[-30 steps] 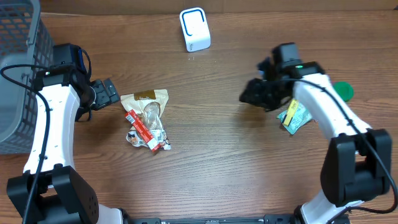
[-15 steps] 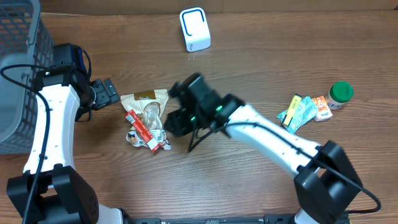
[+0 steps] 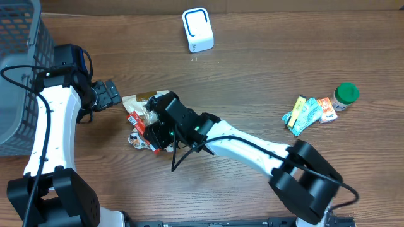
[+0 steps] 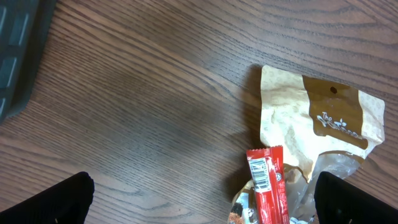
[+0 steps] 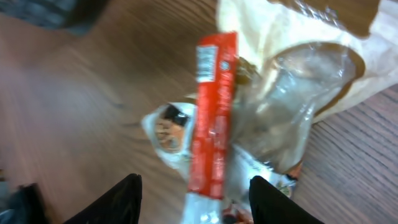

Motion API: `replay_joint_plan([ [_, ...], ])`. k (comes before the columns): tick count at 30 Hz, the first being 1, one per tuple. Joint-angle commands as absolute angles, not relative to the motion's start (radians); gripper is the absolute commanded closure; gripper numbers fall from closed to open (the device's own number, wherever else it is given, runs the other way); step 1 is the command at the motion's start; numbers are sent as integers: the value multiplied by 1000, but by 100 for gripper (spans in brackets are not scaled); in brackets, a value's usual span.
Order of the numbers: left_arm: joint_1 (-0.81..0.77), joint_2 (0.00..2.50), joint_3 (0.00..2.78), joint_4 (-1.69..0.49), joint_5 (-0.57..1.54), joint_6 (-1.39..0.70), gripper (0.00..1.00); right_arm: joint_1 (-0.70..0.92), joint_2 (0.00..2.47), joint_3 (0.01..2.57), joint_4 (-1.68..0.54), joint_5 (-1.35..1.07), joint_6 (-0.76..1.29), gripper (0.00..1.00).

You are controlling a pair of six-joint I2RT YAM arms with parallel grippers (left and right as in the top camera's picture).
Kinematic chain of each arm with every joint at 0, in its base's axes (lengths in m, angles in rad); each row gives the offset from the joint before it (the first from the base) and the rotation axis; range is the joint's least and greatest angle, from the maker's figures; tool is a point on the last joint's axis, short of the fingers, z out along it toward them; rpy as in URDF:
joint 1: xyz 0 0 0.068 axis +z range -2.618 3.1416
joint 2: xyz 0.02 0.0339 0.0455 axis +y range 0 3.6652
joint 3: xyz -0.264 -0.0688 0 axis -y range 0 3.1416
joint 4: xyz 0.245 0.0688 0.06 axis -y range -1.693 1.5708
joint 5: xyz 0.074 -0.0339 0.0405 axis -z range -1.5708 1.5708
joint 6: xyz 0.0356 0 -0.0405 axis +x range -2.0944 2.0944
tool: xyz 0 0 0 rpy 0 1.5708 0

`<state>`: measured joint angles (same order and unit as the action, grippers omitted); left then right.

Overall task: Scan the item barcode
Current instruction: 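Release the tube and reach the right gripper to the pile, then grasp the red stick packet with the right gripper and lift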

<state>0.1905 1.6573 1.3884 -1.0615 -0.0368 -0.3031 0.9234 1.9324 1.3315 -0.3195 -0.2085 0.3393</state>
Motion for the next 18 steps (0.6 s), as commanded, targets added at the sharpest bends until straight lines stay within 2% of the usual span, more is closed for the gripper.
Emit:
replay_joint_plan([
  [1, 189, 1654, 1407, -1061, -33, -284, 0, 922, 1977, 1328, -312, -176, 345, 43],
  [11, 189, 1654, 1407, -1061, -33, -284, 0, 922, 2011, 1328, -324, -309, 345, 47],
  [18, 189, 1654, 1407, -1061, -33, -284, 0, 922, 2011, 1328, -363, -316, 345, 50],
])
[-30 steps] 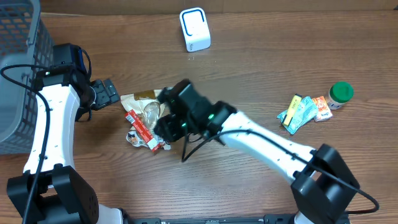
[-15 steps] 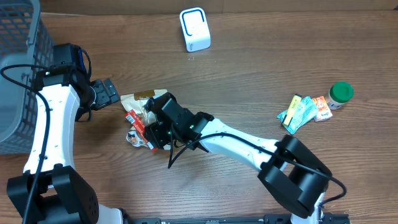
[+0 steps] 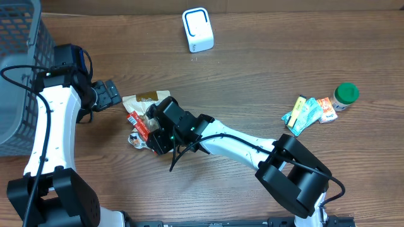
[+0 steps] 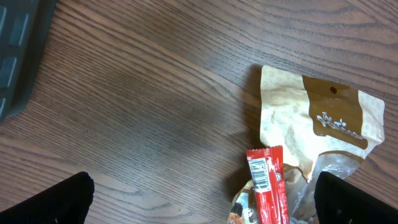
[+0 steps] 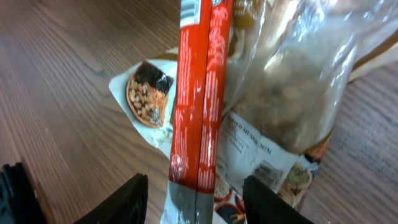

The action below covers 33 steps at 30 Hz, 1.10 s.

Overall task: Scan the item barcode
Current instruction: 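Grasp the red stick packet with the right gripper and lift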

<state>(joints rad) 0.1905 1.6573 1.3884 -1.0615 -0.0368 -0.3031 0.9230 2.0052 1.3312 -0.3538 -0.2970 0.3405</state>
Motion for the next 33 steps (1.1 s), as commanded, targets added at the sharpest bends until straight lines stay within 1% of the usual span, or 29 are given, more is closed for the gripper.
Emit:
replay_joint_plan([
  [1, 189, 1654, 1407, -1061, -33, -284, 0, 922, 2011, 1328, -373, -316, 345, 50],
  [4, 189, 1654, 1407, -1061, -33, -284, 0, 922, 2011, 1328, -389, -316, 345, 51],
  [6, 189, 1654, 1407, -1061, -33, -284, 0, 922, 2011, 1328, -398, -316, 345, 55],
  [10, 189, 1654, 1407, -1061, -33, -284, 0, 922, 2011, 1328, -406, -316, 345, 56],
  [22, 189, 1654, 1407, -1061, -33, -284, 0, 922, 2011, 1328, -363, -316, 345, 56],
  [25, 189, 1654, 1407, -1061, -33, -284, 0, 922, 2011, 1328, -364, -316, 345, 62],
  [33, 189, 1654, 1407, -1061, -33, -284, 0, 922, 2037, 1328, -363, -317, 345, 63],
])
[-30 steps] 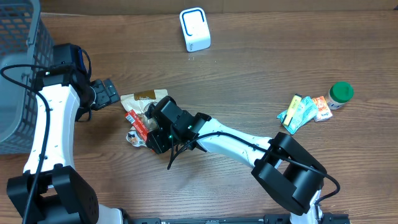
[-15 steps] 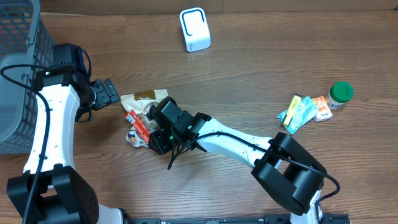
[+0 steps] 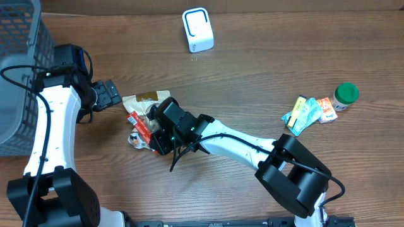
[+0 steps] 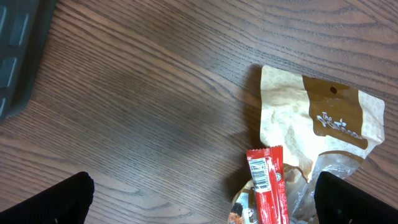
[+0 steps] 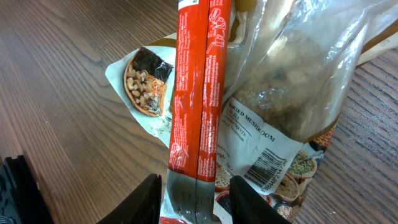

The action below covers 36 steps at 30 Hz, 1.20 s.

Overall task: Scan the item barcode
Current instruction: 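Grasp the red stick packet with the right gripper and lift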

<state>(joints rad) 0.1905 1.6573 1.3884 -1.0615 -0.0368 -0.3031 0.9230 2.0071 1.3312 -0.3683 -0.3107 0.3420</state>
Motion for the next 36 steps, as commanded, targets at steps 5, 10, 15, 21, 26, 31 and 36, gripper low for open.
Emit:
replay_joint_plan([
  [5, 189, 1654, 1407, -1061, -33, -284, 0, 924, 2065, 1328, -360, -320, 345, 67],
  [10, 189, 1654, 1407, -1061, -33, -284, 0, 921, 2064, 1332, -341, -344, 345, 96],
  [15, 189, 1654, 1407, -1061, -33, -284, 0, 875, 2017, 1342, -343, -446, 345, 96],
  [21, 189, 1654, 1407, -1061, -33, -284, 0, 775, 1922, 1342, -376, -629, 255, 97],
  [26, 189, 1654, 1407, -1061, -33, -284, 0, 683, 1835, 1342, -491, -631, 160, 96],
  [31, 189, 1654, 1407, -1061, -33, -284, 0, 605, 1810, 1342, -678, -631, 27, 96],
  [36, 189, 1654, 1407, -1061, -33, -284, 0, 575, 1810, 1342, -850, -651, -203, 96],
])
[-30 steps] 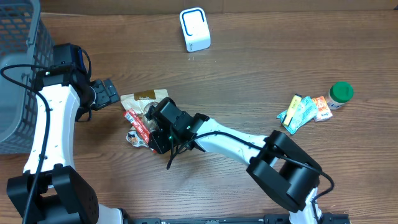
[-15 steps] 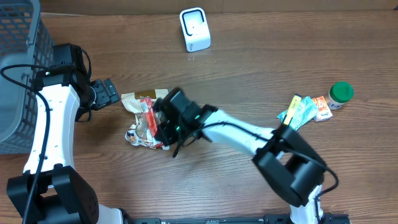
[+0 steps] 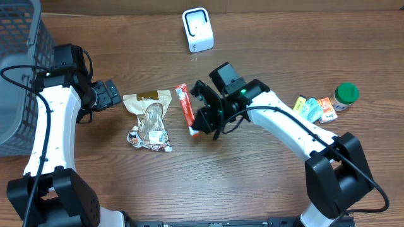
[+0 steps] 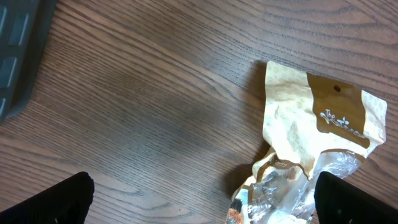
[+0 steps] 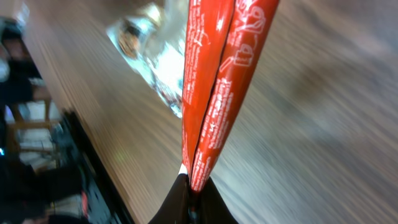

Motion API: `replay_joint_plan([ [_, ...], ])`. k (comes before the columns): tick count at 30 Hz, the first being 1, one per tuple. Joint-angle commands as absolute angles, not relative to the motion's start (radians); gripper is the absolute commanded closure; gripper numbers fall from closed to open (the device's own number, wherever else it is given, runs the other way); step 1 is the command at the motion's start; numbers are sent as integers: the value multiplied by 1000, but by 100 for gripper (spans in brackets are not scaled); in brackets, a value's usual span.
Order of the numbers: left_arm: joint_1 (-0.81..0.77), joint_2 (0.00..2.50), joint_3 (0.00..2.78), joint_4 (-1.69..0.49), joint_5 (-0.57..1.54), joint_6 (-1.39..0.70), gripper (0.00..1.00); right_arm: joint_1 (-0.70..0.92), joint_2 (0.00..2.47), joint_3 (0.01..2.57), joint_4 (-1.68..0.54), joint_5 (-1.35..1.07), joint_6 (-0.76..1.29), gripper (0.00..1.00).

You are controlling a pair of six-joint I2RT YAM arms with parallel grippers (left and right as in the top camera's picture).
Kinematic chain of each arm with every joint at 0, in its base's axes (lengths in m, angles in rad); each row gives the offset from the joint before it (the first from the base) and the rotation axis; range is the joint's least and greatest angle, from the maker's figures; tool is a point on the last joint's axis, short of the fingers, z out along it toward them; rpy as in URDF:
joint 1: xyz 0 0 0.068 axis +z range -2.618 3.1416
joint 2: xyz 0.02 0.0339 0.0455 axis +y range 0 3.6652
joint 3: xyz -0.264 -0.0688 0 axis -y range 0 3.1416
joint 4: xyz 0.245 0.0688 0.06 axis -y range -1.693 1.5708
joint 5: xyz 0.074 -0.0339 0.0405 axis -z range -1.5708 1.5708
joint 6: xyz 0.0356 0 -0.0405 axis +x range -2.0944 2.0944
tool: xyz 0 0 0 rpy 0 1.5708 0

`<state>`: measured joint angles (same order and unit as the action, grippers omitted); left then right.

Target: Scan the item barcode

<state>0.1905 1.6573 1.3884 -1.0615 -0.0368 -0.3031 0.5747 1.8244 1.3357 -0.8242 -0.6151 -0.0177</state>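
My right gripper (image 3: 197, 128) is shut on the end of a long red snack packet (image 3: 185, 108) and holds it above the middle of the table. In the right wrist view the red packet (image 5: 217, 87) runs up from the gripper (image 5: 191, 190), the background blurred. The white barcode scanner (image 3: 197, 29) stands at the back of the table. My left gripper (image 4: 199, 199) hangs open near the left side, its fingertips (image 4: 59, 199) far apart over bare wood.
A tan and clear food pouch (image 3: 149, 117) lies left of centre, also the pouch (image 4: 311, 143) in the left wrist view. A grey basket (image 3: 16, 69) fills the far left. Small packets (image 3: 306, 112) and a green-capped jar (image 3: 345, 94) sit at the right.
My right gripper has shut on the red packet and carried it off the pouch, up and to the right toward the table's middle. The left arm has not moved.
My right gripper hovered open over the red packet lying on the pouch, then stood lower around its end, its fingers closer in each moment. Now it grips the packet, held clear of the pouch. The left gripper stayed open throughout.
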Motion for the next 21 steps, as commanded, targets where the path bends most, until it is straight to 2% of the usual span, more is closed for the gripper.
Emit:
replay_joint_plan([
  [1, 189, 1654, 1407, -1061, -33, -284, 0, 575, 1810, 1342, -873, -673, -255, 96],
  [4, 189, 1654, 1407, -1061, -33, -284, 0, 596, 1810, 1342, -912, -724, -353, 96],
  [19, 189, 1654, 1407, -1038, -24, -298, 0, 607, 1810, 1342, -914, -720, -348, 96],
  [21, 189, 1654, 1407, -998, 46, -355, 0, 607, 1810, 1342, -915, -720, -348, 96],
])
